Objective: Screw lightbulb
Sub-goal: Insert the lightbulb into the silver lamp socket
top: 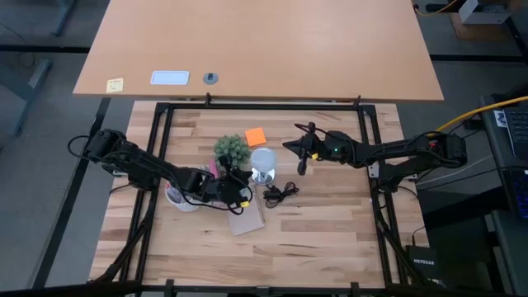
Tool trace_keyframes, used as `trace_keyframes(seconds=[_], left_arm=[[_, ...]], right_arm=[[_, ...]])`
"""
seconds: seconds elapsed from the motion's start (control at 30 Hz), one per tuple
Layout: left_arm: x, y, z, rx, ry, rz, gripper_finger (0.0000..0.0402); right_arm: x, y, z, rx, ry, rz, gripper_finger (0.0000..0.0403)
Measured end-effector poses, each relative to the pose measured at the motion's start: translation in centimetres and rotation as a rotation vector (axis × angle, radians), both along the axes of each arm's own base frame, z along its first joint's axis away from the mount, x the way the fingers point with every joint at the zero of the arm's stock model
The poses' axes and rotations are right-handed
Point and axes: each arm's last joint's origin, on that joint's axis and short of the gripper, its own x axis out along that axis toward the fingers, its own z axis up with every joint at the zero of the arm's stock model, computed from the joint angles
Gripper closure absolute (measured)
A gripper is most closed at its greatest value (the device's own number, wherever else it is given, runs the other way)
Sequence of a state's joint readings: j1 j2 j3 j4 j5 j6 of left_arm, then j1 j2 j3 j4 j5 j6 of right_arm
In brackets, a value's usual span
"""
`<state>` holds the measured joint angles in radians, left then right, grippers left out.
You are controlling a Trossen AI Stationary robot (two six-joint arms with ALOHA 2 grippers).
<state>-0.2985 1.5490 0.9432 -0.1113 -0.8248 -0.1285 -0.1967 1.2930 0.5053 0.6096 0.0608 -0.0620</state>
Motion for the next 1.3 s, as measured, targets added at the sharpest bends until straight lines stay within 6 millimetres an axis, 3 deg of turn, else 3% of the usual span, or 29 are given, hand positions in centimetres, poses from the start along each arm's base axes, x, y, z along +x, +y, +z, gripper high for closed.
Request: trace_keyframes(seconds=[0.27,0.83,1.07,1.3], left_arm=[[0.9,0.5,0.3,-0.142,-0.016,-0.163,0.0402],[1.2,2.1,0.0,-0.160,0.027,-0.190,0.0401],[0.6,2.5,0.0,-0.144,0.097,-0.190,0.0401],[-0.8,4.1,1.6,-0.156,0.107,-0.150,0.0401]], right_arm=[[0.1,0.3,0.6,-0.064,-0.052,0.107,0.0391],[0.1,0.5,0.1,-0.038,-0.004,0.186,0.0391],[0.2,0.5,-0.3,-0.035,0.018,0.199,0.0391],[0.7,0.5,-1.2,-0.023,0.041,0.222,0.0391]])
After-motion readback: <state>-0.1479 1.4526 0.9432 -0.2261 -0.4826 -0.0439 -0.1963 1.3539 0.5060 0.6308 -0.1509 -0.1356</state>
